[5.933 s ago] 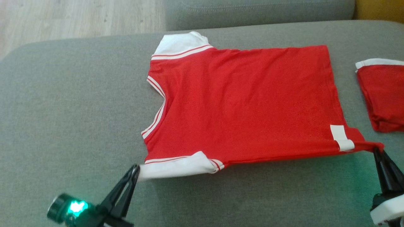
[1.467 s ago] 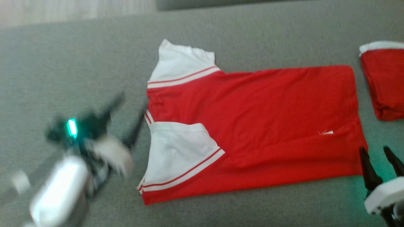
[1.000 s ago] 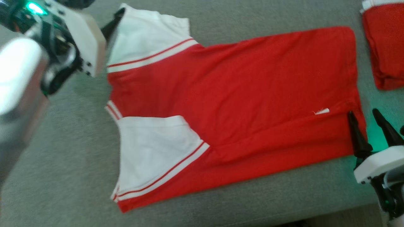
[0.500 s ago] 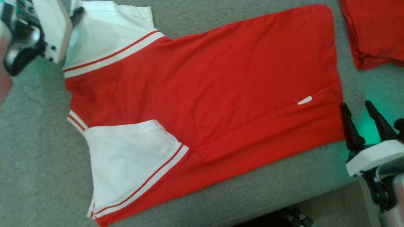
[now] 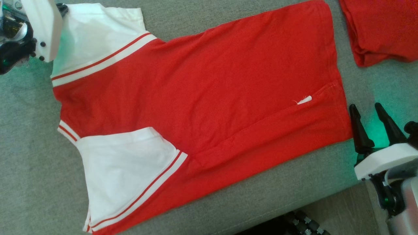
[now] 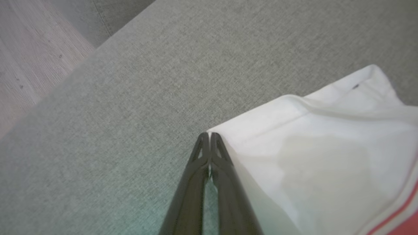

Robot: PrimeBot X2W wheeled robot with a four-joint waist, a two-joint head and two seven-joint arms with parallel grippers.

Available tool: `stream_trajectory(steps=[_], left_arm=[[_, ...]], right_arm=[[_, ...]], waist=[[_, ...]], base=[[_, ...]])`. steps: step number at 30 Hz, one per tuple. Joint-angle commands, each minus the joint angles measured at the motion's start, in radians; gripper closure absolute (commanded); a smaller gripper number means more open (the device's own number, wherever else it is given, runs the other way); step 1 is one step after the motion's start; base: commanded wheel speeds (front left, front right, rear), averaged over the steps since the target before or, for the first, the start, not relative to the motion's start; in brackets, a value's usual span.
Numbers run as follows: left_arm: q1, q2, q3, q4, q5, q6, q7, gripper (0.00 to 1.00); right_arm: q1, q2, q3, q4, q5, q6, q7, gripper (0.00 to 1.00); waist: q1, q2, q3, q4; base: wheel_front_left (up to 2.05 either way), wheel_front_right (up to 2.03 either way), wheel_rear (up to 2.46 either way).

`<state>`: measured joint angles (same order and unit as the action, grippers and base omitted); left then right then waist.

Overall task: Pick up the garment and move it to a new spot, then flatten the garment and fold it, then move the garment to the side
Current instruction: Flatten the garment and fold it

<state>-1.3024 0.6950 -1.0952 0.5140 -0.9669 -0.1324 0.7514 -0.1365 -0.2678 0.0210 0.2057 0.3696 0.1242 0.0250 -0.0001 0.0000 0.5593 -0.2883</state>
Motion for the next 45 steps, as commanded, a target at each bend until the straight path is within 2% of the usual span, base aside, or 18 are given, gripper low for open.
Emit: stream_trajectory(steps=[1, 4, 8, 13, 18, 23, 25, 36, 39, 41, 42, 45], left_arm=[[-0.010, 0.053, 0.026, -0.009, -0.014, 0.002, 0.004, 1.00], [-0.022, 0.053, 0.026, -0.030, 0.000, 0.002, -0.075, 1.00], [-0.040, 0.051, 0.002, -0.054, 0.059, 0.002, -0.251, 1.00], [-0.063, 0.038, -0.055, -0.063, 0.112, 0.002, -0.441, 1.00], [-0.103, 0.015, -0.110, -0.051, 0.143, 0.002, -0.578, 1.00], [-0.131, -0.002, -0.154, -0.052, 0.144, 0.002, -0.614, 1.00], [-0.146, -0.005, -0.169, -0.060, 0.146, 0.002, -0.621, 1.00], [-0.150, -0.003, -0.184, -0.086, 0.150, 0.002, -0.601, 1.00], [-0.138, -0.002, -0.185, -0.091, 0.155, 0.002, -0.594, 1.00], [-0.131, -0.001, -0.185, -0.095, 0.158, 0.002, -0.589, 1.00], [-0.127, -0.001, -0.185, -0.097, 0.158, 0.002, -0.587, 1.00], [-0.117, -0.003, -0.185, -0.101, 0.162, 0.002, -0.584, 1.00]], right_arm=[[0.001, -0.023, 0.006, -0.017, -0.001, 0.007, -0.013, 0.00], [-0.019, -0.030, 0.008, -0.030, 0.000, 0.007, -0.019, 0.00], [-0.077, -0.049, 0.047, -0.066, 0.038, 0.007, 0.017, 0.00], [-0.207, -0.087, 0.110, -0.070, 0.097, 0.007, 0.138, 0.00], [-0.383, -0.132, 0.168, 0.024, 0.135, 0.007, 0.262, 0.00], [-0.538, -0.147, 0.235, 0.169, 0.075, 0.007, 0.277, 0.00], [-0.610, -0.141, 0.278, 0.265, 0.039, 0.007, 0.267, 0.00], [-0.757, -0.119, 0.377, 0.532, -0.031, 0.007, 0.241, 0.02], [-0.781, -0.113, 0.411, 0.585, -0.023, 0.007, 0.247, 0.14], [-0.794, -0.111, 0.439, 0.611, -0.015, 0.007, 0.250, 0.19], [-0.800, -0.110, 0.451, 0.622, -0.006, 0.007, 0.255, 0.27], [-0.816, -0.112, 0.485, 0.647, 0.019, 0.007, 0.258, 0.74]], waist=[[0.0001, 0.0000, -0.002, 0.001], [0.0001, 0.0000, -0.013, 0.007], [0.0001, 0.0000, -0.034, 0.017], [0.0001, 0.0000, -0.061, 0.037], [0.0001, 0.0000, -0.075, 0.065], [0.0001, 0.0000, -0.081, 0.092], [0.0001, 0.0000, -0.076, 0.103], [0.0001, 0.0000, -0.069, 0.127], [0.0001, 0.0000, -0.073, 0.130], [0.0001, 0.0000, -0.077, 0.132], [0.0001, 0.0000, -0.079, 0.133], [0.0001, 0.0000, -0.085, 0.138]], base=[[0.00, 0.00, 0.00], [0.00, 0.00, 0.00], [0.00, 0.00, 0.00], [0.00, 0.00, 0.00], [0.00, 0.00, 0.00], [0.00, 0.00, 0.00], [0.00, 0.00, 0.00], [0.00, 0.00, 0.00], [0.00, 0.00, 0.00], [0.00, 0.00, 0.00], [0.00, 0.00, 0.00], [0.00, 0.00, 0.00]])
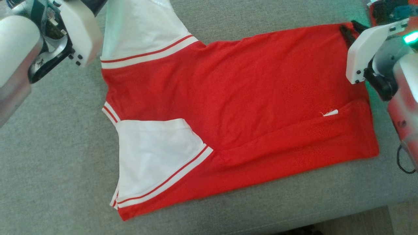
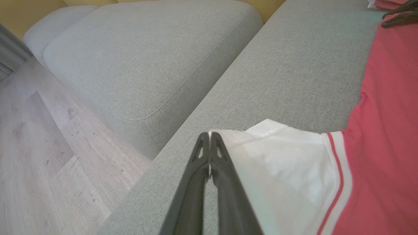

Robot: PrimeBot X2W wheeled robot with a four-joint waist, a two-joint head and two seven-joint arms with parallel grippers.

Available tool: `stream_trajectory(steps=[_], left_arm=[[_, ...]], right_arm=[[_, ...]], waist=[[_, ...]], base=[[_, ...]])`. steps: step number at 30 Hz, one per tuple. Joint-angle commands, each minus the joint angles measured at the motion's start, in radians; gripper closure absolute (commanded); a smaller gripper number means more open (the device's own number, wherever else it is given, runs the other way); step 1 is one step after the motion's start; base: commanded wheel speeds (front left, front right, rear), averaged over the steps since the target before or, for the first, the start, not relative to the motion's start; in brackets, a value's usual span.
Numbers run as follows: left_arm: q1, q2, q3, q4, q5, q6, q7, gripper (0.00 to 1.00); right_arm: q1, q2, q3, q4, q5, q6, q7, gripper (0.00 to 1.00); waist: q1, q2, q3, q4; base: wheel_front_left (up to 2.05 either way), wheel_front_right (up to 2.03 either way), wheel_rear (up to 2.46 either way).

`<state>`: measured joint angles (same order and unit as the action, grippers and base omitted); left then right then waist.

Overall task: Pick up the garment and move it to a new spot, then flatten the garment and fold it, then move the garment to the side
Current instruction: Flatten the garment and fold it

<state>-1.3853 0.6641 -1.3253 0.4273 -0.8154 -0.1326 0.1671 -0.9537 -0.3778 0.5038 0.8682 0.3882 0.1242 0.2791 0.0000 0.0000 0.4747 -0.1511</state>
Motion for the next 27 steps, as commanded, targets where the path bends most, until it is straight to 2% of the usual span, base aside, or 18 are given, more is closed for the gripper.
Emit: stream_trajectory(steps=[1, 2, 8, 15, 19, 27], left_arm=[[-0.031, 0.027, 0.045, -0.015, 0.012, 0.002, 0.001, 1.00], [-0.028, 0.026, 0.045, -0.016, 0.013, 0.002, 0.000, 1.00], [-0.024, 0.031, 0.045, -0.003, 0.051, 0.002, -0.052, 1.00], [-0.065, 0.014, 0.049, 0.102, 0.122, 0.003, -0.245, 1.00], [-0.082, -0.017, 0.072, 0.177, 0.140, 0.022, -0.350, 1.00], [-0.032, -0.058, 0.100, 0.214, 0.093, 0.020, -0.407, 1.00]], right_arm=[[-0.004, -0.004, 0.011, -0.009, 0.007, 0.007, 0.001, 0.87], [-0.009, -0.006, 0.020, -0.001, 0.013, 0.007, -0.001, 1.00], [-0.035, -0.015, 0.053, 0.028, 0.045, 0.007, -0.038, 1.00], [-0.073, -0.010, 0.007, 0.052, 0.100, 0.007, -0.187, 1.00], [-0.088, -0.011, -0.022, 0.067, 0.134, 0.007, -0.255, 1.00], [-0.021, -0.057, -0.031, 0.053, 0.205, 0.007, -0.304, 1.00]], waist=[[0.0000, 0.0000, -0.003, 0.002], [0.0000, 0.0000, -0.005, 0.003], [0.0000, 0.0000, -0.017, 0.010], [0.0000, 0.0000, -0.036, 0.016], [0.0000, 0.0000, -0.056, 0.025], [0.0000, 0.0000, -0.105, 0.067]], base=[[0.00, 0.00, 0.00], [0.00, 0.00, 0.00], [0.00, 0.00, 0.00], [0.00, 0.00, 0.00], [0.00, 0.00, 0.00], [0.00, 0.00, 0.00]])
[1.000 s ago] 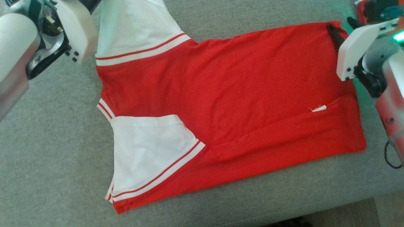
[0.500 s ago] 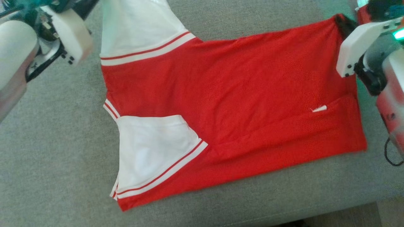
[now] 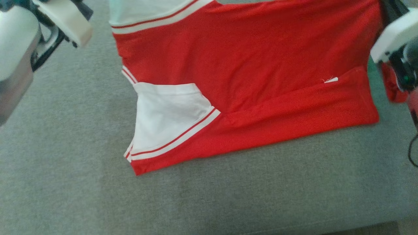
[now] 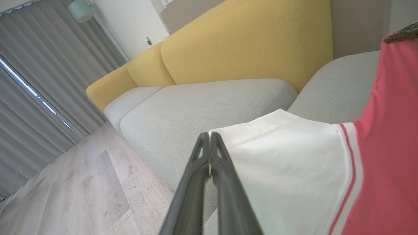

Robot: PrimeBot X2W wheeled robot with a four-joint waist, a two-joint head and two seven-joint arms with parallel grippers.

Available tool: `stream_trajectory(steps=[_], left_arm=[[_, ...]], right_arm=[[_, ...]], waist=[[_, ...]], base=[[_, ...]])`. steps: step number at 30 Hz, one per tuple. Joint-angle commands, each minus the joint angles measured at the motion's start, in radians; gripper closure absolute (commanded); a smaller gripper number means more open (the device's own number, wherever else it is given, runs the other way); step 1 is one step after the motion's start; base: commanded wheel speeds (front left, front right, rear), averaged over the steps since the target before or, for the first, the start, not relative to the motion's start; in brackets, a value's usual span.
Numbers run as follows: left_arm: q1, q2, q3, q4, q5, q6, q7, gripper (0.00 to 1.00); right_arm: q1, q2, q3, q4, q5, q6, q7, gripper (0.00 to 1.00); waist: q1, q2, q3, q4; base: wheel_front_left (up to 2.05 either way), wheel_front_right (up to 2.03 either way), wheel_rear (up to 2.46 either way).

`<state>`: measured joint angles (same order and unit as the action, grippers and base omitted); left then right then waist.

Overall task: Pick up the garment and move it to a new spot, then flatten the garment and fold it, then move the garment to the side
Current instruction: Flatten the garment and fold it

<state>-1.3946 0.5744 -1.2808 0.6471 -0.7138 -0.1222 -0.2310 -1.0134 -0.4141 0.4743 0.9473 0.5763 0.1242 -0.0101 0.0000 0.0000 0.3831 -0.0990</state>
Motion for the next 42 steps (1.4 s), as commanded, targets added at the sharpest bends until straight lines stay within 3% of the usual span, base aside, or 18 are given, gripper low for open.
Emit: stream_trajectory(steps=[1, 9, 21, 29, 30, 31, 32, 33, 34, 36, 39, 42], left_arm=[[-0.008, 0.034, 0.060, -0.015, -0.017, 0.011, -0.013, 1.00], [0.160, 0.081, 0.083, -0.156, -0.063, 0.059, -0.027, 1.00], [0.519, 0.196, 0.056, -0.497, -0.103, 0.240, -0.030, 1.00], [0.668, 0.184, 0.039, -0.574, -0.129, 0.306, -0.030, 1.00], [0.680, 0.177, 0.038, -0.574, -0.131, 0.309, -0.030, 1.00], [0.689, 0.170, 0.037, -0.572, -0.130, 0.313, -0.030, 1.00], [0.699, 0.161, 0.040, -0.572, -0.132, 0.317, -0.030, 1.00], [0.710, 0.153, 0.041, -0.567, -0.135, 0.319, -0.031, 0.96], [0.719, 0.147, 0.041, -0.561, -0.134, 0.321, -0.031, 0.72], [0.739, 0.129, 0.049, -0.550, -0.134, 0.330, -0.031, 0.00], [0.786, 0.090, 0.093, -0.554, -0.112, 0.357, -0.031, 0.00], [0.904, 0.026, 0.197, -0.572, -0.060, 0.422, -0.031, 0.00]], right_arm=[[0.057, -0.029, -0.003, -0.034, 0.031, 0.007, -0.021, 1.00], [0.209, -0.095, -0.020, -0.101, 0.111, 0.007, -0.064, 1.00], [0.468, -0.161, -0.083, -0.237, 0.143, 0.007, -0.106, 1.00], [0.592, -0.153, -0.151, -0.303, 0.103, 0.007, -0.087, 1.00], [0.602, -0.150, -0.159, -0.307, 0.096, 0.007, -0.083, 0.89], [0.610, -0.147, -0.166, -0.311, 0.089, 0.007, -0.078, 0.59], [0.618, -0.142, -0.175, -0.314, 0.081, 0.007, -0.074, 0.02], [0.625, -0.137, -0.188, -0.316, 0.072, 0.007, -0.073, 0.00], [0.633, -0.131, -0.199, -0.319, 0.064, 0.007, -0.072, 0.00], [0.657, -0.117, -0.226, -0.327, 0.055, 0.007, -0.076, 0.00], [0.710, -0.093, -0.269, -0.347, 0.045, 0.007, -0.086, 0.00], [0.792, -0.041, -0.334, -0.382, 0.026, 0.007, -0.102, 0.00]], waist=[[0.0000, 0.0000, -0.018, 0.021], [0.0000, 0.0000, -0.057, 0.070], [0.0000, 0.0000, -0.108, 0.126], [0.0000, 0.0000, -0.120, 0.130], [0.0000, 0.0000, -0.120, 0.130], [0.0000, 0.0000, -0.120, 0.129], [0.0000, 0.0000, -0.121, 0.128], [0.0000, 0.0000, -0.123, 0.126], [0.0000, 0.0000, -0.125, 0.125], [0.0000, 0.0000, -0.134, 0.124], [0.0000, 0.0000, -0.153, 0.119], [0.0000, 0.0000, -0.189, 0.103]], base=[[0.00, 0.00, 0.00], [0.00, 0.00, 0.00], [0.00, 0.00, 0.00], [0.00, 0.00, 0.00], [0.00, 0.00, 0.00], [0.00, 0.00, 0.00], [0.00, 0.00, 0.00], [0.00, 0.00, 0.00], [0.00, 0.00, 0.00], [0.00, 0.00, 0.00], [0.00, 0.00, 0.00], [0.00, 0.00, 0.00]])
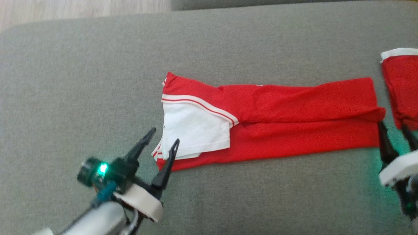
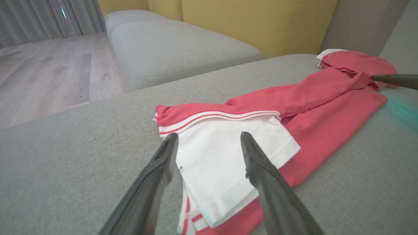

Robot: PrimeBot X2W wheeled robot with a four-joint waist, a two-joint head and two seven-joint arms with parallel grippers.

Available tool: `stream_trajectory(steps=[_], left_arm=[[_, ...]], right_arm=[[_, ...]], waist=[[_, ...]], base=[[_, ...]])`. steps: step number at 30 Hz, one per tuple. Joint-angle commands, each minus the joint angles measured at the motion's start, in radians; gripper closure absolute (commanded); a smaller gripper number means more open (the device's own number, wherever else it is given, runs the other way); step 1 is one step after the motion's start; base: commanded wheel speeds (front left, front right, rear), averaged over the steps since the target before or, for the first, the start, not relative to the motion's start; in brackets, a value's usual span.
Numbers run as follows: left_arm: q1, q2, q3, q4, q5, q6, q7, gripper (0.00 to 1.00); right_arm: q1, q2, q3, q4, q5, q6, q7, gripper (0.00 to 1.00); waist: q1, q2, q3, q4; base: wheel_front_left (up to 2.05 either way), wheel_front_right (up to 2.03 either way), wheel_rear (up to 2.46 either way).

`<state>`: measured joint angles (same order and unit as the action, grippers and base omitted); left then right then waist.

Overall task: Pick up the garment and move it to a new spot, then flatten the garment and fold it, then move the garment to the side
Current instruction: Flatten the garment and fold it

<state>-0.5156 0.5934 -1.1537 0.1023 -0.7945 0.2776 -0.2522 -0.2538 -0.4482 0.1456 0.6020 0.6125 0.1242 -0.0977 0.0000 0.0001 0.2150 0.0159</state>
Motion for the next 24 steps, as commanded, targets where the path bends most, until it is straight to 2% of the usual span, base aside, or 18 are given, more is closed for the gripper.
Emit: stream_trajectory(steps=[1, 3, 4, 8, 13, 17, 24], left_arm=[[0.061, -0.011, 0.102, -0.032, 0.038, 0.039, -0.009, 0.00], [0.136, -0.048, 0.165, -0.040, 0.075, 0.071, -0.009, 0.00], [0.136, -0.048, 0.165, -0.040, 0.075, 0.071, -0.009, 0.00], [0.265, -0.124, 0.291, -0.063, 0.177, 0.129, -0.009, 0.00], [0.375, -0.213, 0.411, -0.097, 0.316, 0.163, -0.009, 0.00], [0.434, -0.270, 0.470, -0.123, 0.404, 0.154, -0.009, 0.00], [0.478, -0.337, 0.522, -0.124, 0.485, 0.082, -0.009, 0.00]], right_arm=[[0.052, 0.008, -0.019, -0.046, -0.015, 0.007, -0.016, 0.00], [0.087, 0.040, -0.042, -0.068, -0.028, 0.007, -0.013, 0.00], [0.087, 0.040, -0.042, -0.068, -0.028, 0.007, -0.013, 0.00], [0.142, 0.098, -0.097, -0.111, -0.051, 0.007, 0.001, 0.00], [0.159, 0.151, -0.174, -0.142, -0.096, 0.007, 0.026, 0.00], [0.128, 0.190, -0.238, -0.148, -0.144, 0.007, 0.060, 0.00], [-0.018, 0.215, -0.362, -0.085, -0.280, 0.007, 0.126, 0.00]], waist=[[0.0000, -0.0001, -0.030, -0.017], [0.0000, -0.0001, -0.050, -0.028], [0.0000, -0.0001, -0.050, -0.028], [0.0000, -0.0001, -0.080, -0.038], [0.0000, -0.0001, -0.097, -0.023], [0.0000, -0.0001, -0.104, 0.004], [0.0000, -0.0001, -0.086, 0.060]], base=[[0.00, 0.00, 0.00], [0.00, 0.00, 0.00], [0.00, 0.00, 0.00], [0.00, 0.00, 0.00], [0.00, 0.00, 0.00], [0.00, 0.00, 0.00], [0.00, 0.00, 0.00]])
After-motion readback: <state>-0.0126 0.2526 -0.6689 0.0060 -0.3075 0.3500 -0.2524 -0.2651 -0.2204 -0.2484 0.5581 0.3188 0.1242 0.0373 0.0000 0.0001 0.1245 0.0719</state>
